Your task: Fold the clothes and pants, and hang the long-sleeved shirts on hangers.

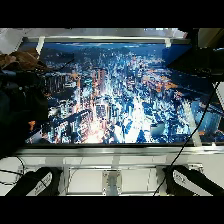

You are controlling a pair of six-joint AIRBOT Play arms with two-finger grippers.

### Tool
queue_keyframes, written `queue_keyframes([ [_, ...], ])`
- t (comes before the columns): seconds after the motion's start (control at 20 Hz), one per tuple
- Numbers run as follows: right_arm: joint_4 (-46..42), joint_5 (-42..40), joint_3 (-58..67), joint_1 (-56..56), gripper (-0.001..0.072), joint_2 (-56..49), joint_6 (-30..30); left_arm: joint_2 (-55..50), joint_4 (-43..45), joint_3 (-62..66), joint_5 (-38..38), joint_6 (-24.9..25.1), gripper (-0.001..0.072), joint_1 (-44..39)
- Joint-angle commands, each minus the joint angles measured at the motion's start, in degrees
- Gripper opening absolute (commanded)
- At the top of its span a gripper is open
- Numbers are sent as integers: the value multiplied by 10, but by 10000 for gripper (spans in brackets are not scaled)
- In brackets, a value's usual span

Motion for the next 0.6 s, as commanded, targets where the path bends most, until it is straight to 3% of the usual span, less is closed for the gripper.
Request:
queue_keyframes([
  [0.0, 0, 0, 0, 1, 623, 0, 0, 0, 0, 0, -1, 0, 687, 0],
  [0.55, 0, -1, 0, 1, 623, 0, 0, -12, 0, 0, 7, 0, 687, 0],
])
